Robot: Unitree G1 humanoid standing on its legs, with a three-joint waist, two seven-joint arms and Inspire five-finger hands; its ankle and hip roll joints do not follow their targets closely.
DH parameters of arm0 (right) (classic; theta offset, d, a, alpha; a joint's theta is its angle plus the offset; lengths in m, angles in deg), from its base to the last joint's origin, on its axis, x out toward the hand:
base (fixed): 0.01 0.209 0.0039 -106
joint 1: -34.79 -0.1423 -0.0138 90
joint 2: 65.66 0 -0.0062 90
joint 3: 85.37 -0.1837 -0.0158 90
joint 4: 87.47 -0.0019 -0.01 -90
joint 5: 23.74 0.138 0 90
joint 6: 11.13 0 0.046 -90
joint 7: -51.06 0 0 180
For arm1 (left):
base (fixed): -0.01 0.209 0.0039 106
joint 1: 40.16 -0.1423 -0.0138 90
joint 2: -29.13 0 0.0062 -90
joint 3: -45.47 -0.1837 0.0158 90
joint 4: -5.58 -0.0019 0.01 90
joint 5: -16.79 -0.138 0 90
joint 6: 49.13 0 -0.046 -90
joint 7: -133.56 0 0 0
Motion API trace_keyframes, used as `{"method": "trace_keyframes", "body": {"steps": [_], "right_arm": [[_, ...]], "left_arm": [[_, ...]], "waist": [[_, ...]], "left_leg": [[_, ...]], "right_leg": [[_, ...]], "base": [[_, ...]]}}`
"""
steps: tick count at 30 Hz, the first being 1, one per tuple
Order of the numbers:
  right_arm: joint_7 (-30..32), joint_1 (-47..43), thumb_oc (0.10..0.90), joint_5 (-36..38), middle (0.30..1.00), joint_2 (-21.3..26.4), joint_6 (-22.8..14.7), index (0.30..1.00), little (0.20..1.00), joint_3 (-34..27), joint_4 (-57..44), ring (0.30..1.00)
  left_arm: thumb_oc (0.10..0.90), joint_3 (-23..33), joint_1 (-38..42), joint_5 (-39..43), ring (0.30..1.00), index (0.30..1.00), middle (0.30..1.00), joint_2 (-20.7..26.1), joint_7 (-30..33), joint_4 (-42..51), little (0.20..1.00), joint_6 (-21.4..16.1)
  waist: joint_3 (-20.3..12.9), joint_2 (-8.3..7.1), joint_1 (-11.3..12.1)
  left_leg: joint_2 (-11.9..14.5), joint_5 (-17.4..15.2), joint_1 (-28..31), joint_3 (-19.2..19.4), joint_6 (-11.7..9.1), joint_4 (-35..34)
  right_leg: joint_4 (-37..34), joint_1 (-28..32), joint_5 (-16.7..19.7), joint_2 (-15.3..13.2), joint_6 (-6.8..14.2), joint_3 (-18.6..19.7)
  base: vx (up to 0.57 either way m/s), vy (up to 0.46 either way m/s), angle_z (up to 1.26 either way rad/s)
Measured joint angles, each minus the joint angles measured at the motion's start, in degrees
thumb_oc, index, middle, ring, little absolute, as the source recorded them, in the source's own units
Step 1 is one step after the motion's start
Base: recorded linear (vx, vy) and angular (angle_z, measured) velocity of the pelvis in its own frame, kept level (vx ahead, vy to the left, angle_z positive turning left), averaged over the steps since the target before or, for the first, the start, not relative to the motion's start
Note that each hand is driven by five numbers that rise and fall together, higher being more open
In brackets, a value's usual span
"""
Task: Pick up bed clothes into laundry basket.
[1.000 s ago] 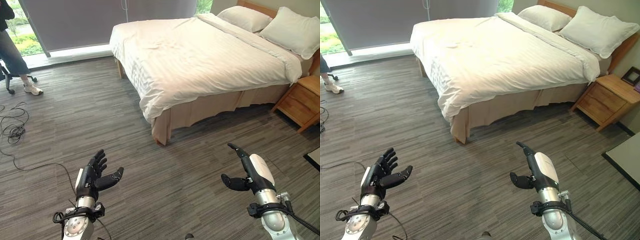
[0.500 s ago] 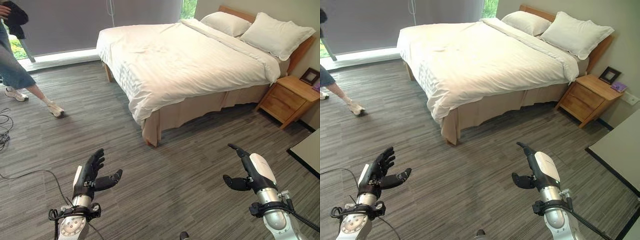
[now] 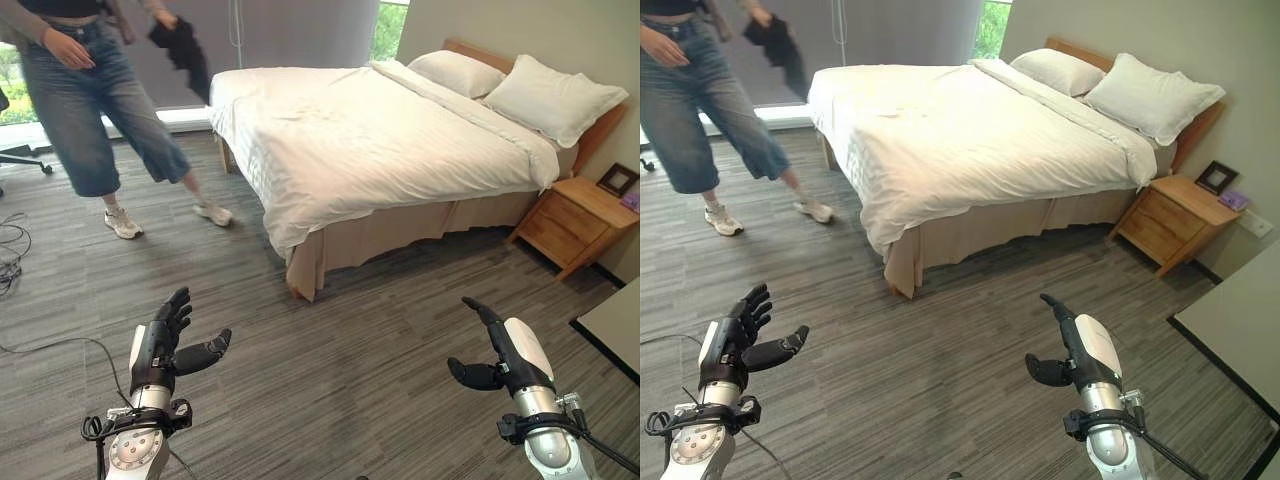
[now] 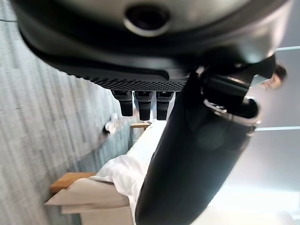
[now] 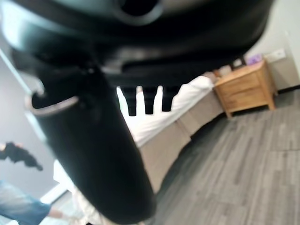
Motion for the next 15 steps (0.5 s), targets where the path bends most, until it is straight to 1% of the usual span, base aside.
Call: {"method": "trace_keyframes", "body": {"steps": [1, 2, 3, 4, 5, 6, 7, 8, 9, 10, 11, 12, 13, 14, 15], "right_arm": [[0.0, 0.2, 0.8, 0.0, 0.9, -0.5, 0.2, 0.9, 0.9, 0.0, 0.0, 0.9], [0.0, 0.1, 0.8, 0.0, 0.9, -1.2, 0.3, 0.9, 0.9, 0.0, 0.0, 0.9], [0.0, -0.1, 0.8, 0.1, 0.9, -1.5, 0.4, 0.9, 0.9, 0.1, 0.0, 0.9], [0.0, 0.1, 0.8, 0.1, 0.9, -1.5, 0.4, 0.9, 0.9, 0.2, 0.0, 0.9], [0.0, 0.3, 0.8, 0.2, 0.9, -1.5, 0.4, 0.9, 0.9, 0.2, -0.1, 0.9], [0.0, 0.4, 0.8, 0.3, 0.9, -1.5, 0.3, 0.9, 0.9, 0.2, -0.2, 0.9], [0.1, 0.4, 0.8, 0.4, 0.9, -1.4, 0.3, 0.9, 0.9, 0.2, -0.6, 0.9], [0.2, 0.1, 0.8, 0.4, 0.9, -1.4, 0.3, 0.9, 0.9, 0.1, -0.8, 0.9], [0.3, -0.7, 0.8, 0.4, 0.9, -1.4, 0.3, 0.9, 0.9, 0.0, -0.5, 0.9], [0.3, -2.2, 0.8, 0.4, 0.9, -1.2, 0.5, 0.9, 0.9, -0.2, 0.0, 0.9], [0.6, -4.4, 0.8, 0.5, 0.9, -0.9, 0.4, 0.9, 0.9, -0.4, -0.1, 0.9], [0.9, -4.9, 0.8, 0.6, 0.9, -0.7, 0.4, 0.9, 0.9, -0.3, -0.1, 0.9], [0.9, -3.6, 0.8, 0.6, 0.9, -0.6, 0.3, 0.9, 0.9, -0.2, -0.2, 0.9], [0.9, -2.9, 0.8, 0.6, 0.9, -0.7, 0.3, 0.9, 0.9, -0.1, -0.1, 0.9], [0.9, -2.7, 0.8, 0.6, 0.9, -0.6, 0.4, 0.9, 0.9, 0.1, 0.3, 0.9]], "left_arm": [[0.8, -0.2, 0.0, 0.0, 0.9, 0.9, 0.9, 0.4, -0.1, -0.1, 0.9, 0.4], [0.8, -0.6, 0.0, 0.1, 0.9, 0.9, 0.9, 0.7, -0.1, -0.2, 0.9, 0.5], [0.8, -0.7, 0.1, 0.1, 0.9, 0.9, 0.9, 0.6, -0.1, -0.4, 0.9, 0.6], [0.8, -1.2, 0.0, 0.1, 0.9, 0.9, 0.9, 0.7, -0.3, -0.6, 0.9, 1.4], [0.8, -1.8, -0.2, 0.1, 0.9, 0.9, 0.9, 0.7, -0.3, -0.6, 0.9, 1.7], [0.8, -2.2, -0.4, 0.1, 0.9, 0.9, 0.9, 0.8, -0.3, -0.5, 0.9, 1.6], [0.8, -2.5, -0.3, 0.1, 0.9, 0.9, 0.9, 1.3, -0.3, -0.2, 0.9, 1.6], [0.8, -2.5, 0.1, 0.1, 0.9, 0.9, 0.9, 1.6, -0.3, -0.1, 0.9, 1.6], [0.8, -2.7, 1.1, 0.1, 0.9, 0.9, 0.9, 1.7, -0.4, -0.6, 0.9, 1.6], [0.8, -2.9, 1.9, 0.2, 0.9, 0.9, 0.9, 1.6, -0.3, -1.3, 0.9, 1.6], [0.8, -3.2, 2.4, 0.2, 0.9, 0.9, 0.9, 1.3, -0.4, -2.0, 0.9, 1.6], [0.8, -3.5, 2.6, 0.2, 0.9, 0.9, 0.9, 1.0, -0.5, -2.2, 0.9, 1.6], [0.8, -3.9, 2.6, 0.2, 0.9, 0.9, 0.9, 0.6, -0.6, -2.1, 0.9, 1.5], [0.8, -4.0, 2.8, 0.2, 0.9, 0.9, 0.9, 0.7, -0.4, -1.8, 0.9, 1.5], [0.8, -3.8, 3.2, 0.2, 0.9, 0.9, 0.9, 0.7, -0.2, -1.8, 0.9, 1.4]], "waist": [[0.2, -0.65, -0.1], [0.9, -1.16, -0.4], [1.7, -0.81, -0.4], [2.5, 0.02, -0.7], [2.8, 0.51, -0.8], [2.8, 0.85, -0.5], [2.7, 0.84, 0.1], [2.7, 0.87, 0.0], [2.4, 0.32, -0.5], [3.1, 0.46, 0.1], [4.4, 2.01, -0.3], [4.9, 2.64, -0.9], [4.6, 3.67, -1.3], [4.5, 3.84, -1.5], [4.9, 4.55, -1.6]], "left_leg": [[-0.2, -0.3, -0.1, 0.1, 0.5, 0.0], [-0.2, -0.4, -0.4, 0.1, 0.8, 0.0], [0.1, -0.4, -0.4, -0.1, 0.8, 0.0], [0.4, -0.5, -0.4, 0.0, 1.1, 0.0], [1.0, -0.8, 0.2, 0.0, 1.5, 0.0], [1.2, -0.9, 0.2, 0.3, 1.7, 0.0], [0.7, -0.9, -0.9, 1.1, 1.6, 0.0], [0.5, -0.9, -2.0, 1.6, 1.6, 0.0], [-0.3, -1.9, -2.7, 2.1, -0.2, 0.4], [-0.5, -3.3, -4.5, 1.7, 0.0, 6.3], [0.5, -8.1, -5.8, 1.4, 0.6, 12.6], [0.6, -8.9, -5.7, 0.9, 0.9, 12.9], [0.0, -8.3, -4.9, 0.4, 0.1, 10.3], [-0.2, -7.6, -4.4, 0.4, -0.2, 8.7], [0.0, -6.1, -3.2, 0.2, -0.7, 5.9]], "right_leg": [[0.6, -0.3, 0.1, -0.2, 0.1, 0.1], [3.8, -1.9, 0.7, -0.5, 0.6, 0.3], [6.1, -3.0, 0.7, -0.3, 0.6, 0.2], [8.7, -4.2, 1.0, -0.2, 0.8, 0.2], [10.8, -5.3, 0.8, -0.4, 0.9, 0.2], [9.1, -5.5, 0.0, -0.7, 1.0, 0.0], [4.6, -4.9, -0.8, -0.4, 0.0, -0.9], [2.5, -5.0, -1.2, -0.3, -0.3, -1.2], [0.2, -5.8, -0.1, -1.4, -0.4, -1.3], [-0.8, -6.6, 1.7, -2.7, -0.2, -1.1], [-0.1, -6.5, 3.3, -3.4, 0.0, -1.1], [0.6, -6.6, 4.2, -3.2, 0.2, -0.3], [0.1, -5.8, 4.2, -3.2, 0.1, 0.8], [-0.4, -6.0, 4.0, -2.9, 0.1, 0.5], [-0.1, -6.4, 4.3, -2.2, -0.2, 0.2]], "base": [[-0.05, 0.065, 0.0], [-0.01, 0.03, 0.0], [0.0, 0.0, 0.0], [0.05, -0.088, -0.05], [0.07, -0.155, -0.14], [0.07, -0.166, -0.17], [0.1, -0.193, -0.11], [0.13, -0.214, 0.08], [0.15, -0.223, -0.08], [0.17, -0.249, -0.15], [0.17, -0.307, -0.25], [0.2, -0.35, 0.05], [0.2, -0.387, 0.16], [0.23, -0.359, 0.15], [0.24, -0.426, 0.0]]}}
